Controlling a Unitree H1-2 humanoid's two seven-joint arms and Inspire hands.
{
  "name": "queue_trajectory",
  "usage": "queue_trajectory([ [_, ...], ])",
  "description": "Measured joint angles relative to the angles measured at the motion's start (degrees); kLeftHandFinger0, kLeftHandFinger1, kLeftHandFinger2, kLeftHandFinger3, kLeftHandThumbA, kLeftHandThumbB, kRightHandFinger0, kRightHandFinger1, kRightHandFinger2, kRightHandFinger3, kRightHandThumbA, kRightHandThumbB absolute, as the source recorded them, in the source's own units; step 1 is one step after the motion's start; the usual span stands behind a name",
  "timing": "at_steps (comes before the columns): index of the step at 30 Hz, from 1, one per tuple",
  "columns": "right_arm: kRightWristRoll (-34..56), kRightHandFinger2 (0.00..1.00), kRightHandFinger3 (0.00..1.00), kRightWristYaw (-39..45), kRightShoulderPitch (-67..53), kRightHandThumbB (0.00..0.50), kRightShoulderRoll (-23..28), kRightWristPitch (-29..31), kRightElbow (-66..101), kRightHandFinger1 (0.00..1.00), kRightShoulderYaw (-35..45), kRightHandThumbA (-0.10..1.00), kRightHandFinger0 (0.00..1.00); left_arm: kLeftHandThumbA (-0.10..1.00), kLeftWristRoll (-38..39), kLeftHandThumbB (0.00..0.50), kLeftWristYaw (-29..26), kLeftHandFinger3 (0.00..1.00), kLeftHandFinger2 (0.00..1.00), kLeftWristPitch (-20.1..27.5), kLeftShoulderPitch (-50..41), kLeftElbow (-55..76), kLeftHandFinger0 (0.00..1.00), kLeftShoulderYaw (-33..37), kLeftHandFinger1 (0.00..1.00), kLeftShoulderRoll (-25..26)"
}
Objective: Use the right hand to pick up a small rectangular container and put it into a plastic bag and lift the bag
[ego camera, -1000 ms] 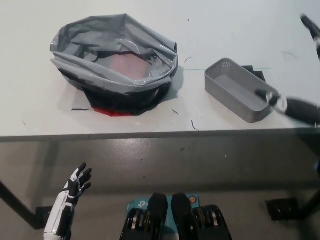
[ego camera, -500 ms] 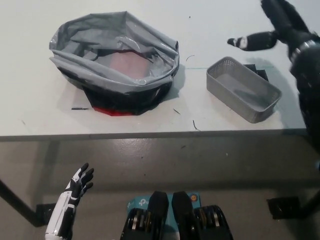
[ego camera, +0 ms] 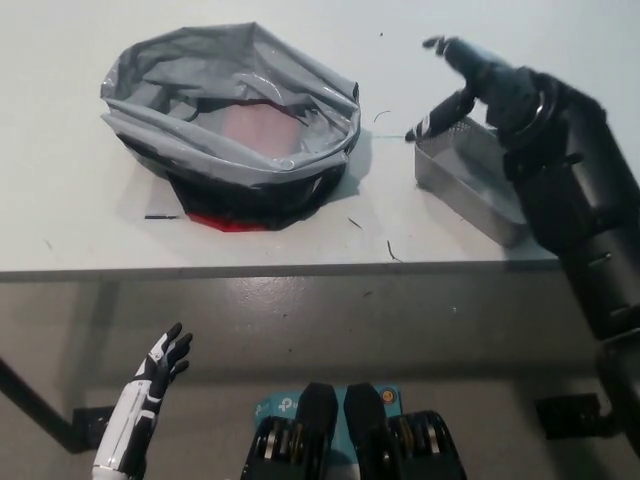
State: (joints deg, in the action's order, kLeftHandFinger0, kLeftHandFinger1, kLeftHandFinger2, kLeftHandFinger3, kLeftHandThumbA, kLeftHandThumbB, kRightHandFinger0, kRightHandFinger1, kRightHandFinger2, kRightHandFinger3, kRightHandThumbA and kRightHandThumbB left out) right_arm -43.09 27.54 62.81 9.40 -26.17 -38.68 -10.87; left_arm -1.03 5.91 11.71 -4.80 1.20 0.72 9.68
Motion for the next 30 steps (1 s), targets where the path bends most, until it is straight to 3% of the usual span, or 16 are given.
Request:
queue_trajectory([
  [5,-1.17,1.0,1.0,-0.03,-0.08,0.5,-1.21,-0.16,-3.58,1.0,0.34,1.0,1.0,1.0,-0.51,0.5,0.0,1.0,1.0,0.37,0.16,0.0,1.0,0.03,1.0,0.17],
  [15,-6.13,1.0,1.0,-0.68,-0.67,0.5,-1.45,-0.23,-5.74,1.0,-0.72,0.88,1.0,1.0,-0.96,0.5,0.0,1.0,1.0,1.41,0.14,-0.21,1.0,0.08,1.0,0.23],
  [30,-15.49,1.0,1.0,-1.74,-1.55,0.5,-1.19,-0.27,-2.55,1.0,-0.96,0.91,1.0,1.0,-1.05,0.5,0.0,1.0,1.0,1.5,-0.31,-0.2,1.0,0.28,1.0,0.26],
])
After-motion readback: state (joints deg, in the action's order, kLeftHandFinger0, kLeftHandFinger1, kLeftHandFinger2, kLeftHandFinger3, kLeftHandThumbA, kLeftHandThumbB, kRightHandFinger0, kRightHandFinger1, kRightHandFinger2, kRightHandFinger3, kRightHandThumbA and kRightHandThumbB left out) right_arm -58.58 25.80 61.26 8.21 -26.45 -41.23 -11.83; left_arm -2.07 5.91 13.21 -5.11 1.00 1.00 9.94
